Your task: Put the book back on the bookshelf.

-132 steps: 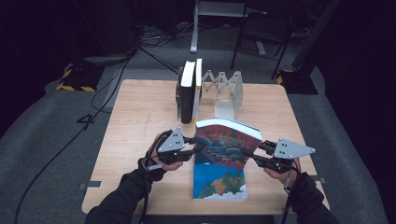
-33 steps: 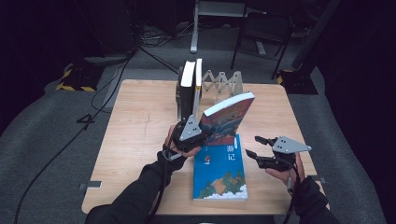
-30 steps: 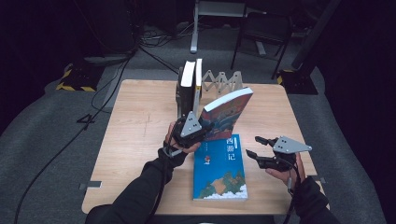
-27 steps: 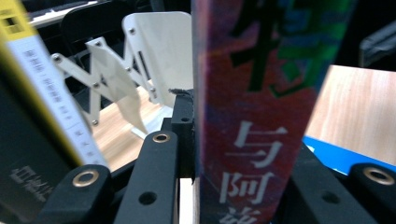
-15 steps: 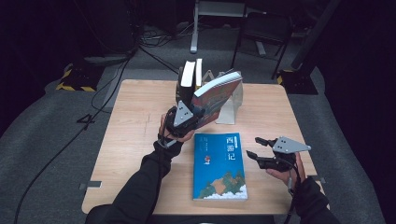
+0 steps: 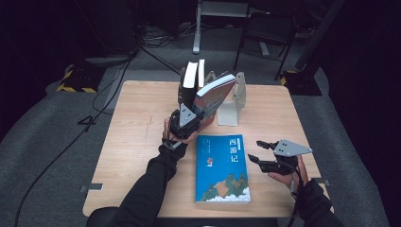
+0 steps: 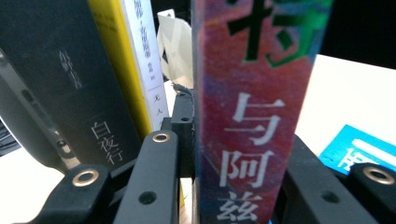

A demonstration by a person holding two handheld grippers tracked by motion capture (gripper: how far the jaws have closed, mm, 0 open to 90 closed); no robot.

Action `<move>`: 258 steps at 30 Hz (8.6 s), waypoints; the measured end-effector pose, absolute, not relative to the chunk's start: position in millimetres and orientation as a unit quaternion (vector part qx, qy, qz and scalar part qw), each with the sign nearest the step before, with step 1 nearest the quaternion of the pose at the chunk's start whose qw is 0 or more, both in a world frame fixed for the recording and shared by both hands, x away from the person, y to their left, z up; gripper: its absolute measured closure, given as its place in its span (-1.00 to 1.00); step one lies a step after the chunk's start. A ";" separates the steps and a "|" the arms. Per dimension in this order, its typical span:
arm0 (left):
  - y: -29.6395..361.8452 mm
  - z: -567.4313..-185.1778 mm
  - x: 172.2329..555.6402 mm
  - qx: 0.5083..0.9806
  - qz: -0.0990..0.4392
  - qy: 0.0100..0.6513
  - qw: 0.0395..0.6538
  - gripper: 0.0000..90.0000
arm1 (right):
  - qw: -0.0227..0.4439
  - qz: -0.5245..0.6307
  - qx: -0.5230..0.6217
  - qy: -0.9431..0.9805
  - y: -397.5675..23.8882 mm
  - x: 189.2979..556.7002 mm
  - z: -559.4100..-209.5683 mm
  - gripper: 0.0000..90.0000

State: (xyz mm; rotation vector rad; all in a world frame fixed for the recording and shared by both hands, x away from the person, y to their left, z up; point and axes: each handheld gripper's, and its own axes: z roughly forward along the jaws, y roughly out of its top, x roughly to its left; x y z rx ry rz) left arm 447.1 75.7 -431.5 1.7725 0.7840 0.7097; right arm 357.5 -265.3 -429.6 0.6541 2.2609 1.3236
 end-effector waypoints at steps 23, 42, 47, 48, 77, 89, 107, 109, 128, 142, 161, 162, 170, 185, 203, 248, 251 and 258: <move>59.4 -449.9 470.3 0.680 0.311 0.397 0.533 0.65 | 0.219 0.469 0.222 0.826 -261.1 356.8 -433.3 -0.15; 59.7 -448.3 466.8 0.683 0.307 0.412 0.519 0.59 | 0.219 0.463 0.223 0.829 -260.7 357.5 -434.3 -0.16; 63.0 -433.9 459.3 0.679 0.311 0.403 0.529 0.58 | 0.222 0.462 0.223 0.829 -261.3 357.7 -433.9 -0.16; 65.3 -429.0 456.2 0.677 0.313 0.399 0.533 0.58 | 0.220 0.463 0.224 0.829 -261.7 358.0 -434.0 -0.16; 60.4 -482.5 454.4 0.718 0.278 0.442 0.461 0.64 | 0.215 0.460 0.221 0.833 -259.1 358.0 -435.4 -0.17; 36.4 -479.3 480.9 0.704 0.282 0.473 0.448 0.63 | 0.214 0.457 0.221 0.835 -259.1 360.3 -437.4 -0.17; 50.0 -481.0 455.0 0.729 0.254 0.435 0.463 0.42 | 0.210 0.453 0.225 0.836 -259.6 360.4 -438.3 -0.18; 50.0 -483.5 454.4 0.728 0.252 0.439 0.462 0.48 | 0.211 0.451 0.224 0.838 -259.2 360.3 -438.6 -0.18; 37.0 -477.5 489.3 0.732 0.263 0.455 0.433 0.56 | 0.210 0.452 0.225 0.837 -259.2 360.5 -439.1 -0.18; 40.0 -468.5 475.0 0.734 0.263 0.431 0.454 0.45 | 0.211 0.453 0.225 0.836 -260.9 360.7 -439.5 -0.17; 21.7 -465.3 480.4 0.746 0.284 0.417 0.436 0.90 | 0.211 0.453 0.224 0.837 -259.6 360.1 -439.3 -0.17; 20.5 -465.1 481.3 0.742 0.280 0.422 0.439 0.90 | 0.210 0.454 0.224 0.837 -259.5 360.1 -439.4 -0.17; 26.0 -454.3 473.1 0.758 0.268 0.397 0.443 0.57 | 0.210 0.454 0.225 0.836 -261.0 359.4 -439.0 -0.17; 73.2 -433.2 420.9 0.816 0.228 0.290 0.444 0.28 | 0.194 0.438 0.218 0.850 -265.5 344.9 -440.6 -0.19; 123.0 -480.2 338.3 0.891 0.140 0.216 0.374 -0.29 | 0.131 0.367 0.193 0.901 -271.2 321.5 -468.7 -0.24; 118.5 -495.7 320.6 0.926 0.057 0.189 0.323 -0.61 | 0.128 0.407 0.175 0.888 -256.8 316.6 -472.3 -0.29; 118.2 -495.6 320.4 0.925 0.055 0.190 0.325 -0.61 | 0.130 0.413 0.175 0.885 -256.2 317.2 -470.6 -0.30; 114.4 -483.7 312.7 0.912 0.043 0.192 0.359 -0.63 | 0.141 0.427 0.177 0.875 -254.0 317.4 -464.5 -0.31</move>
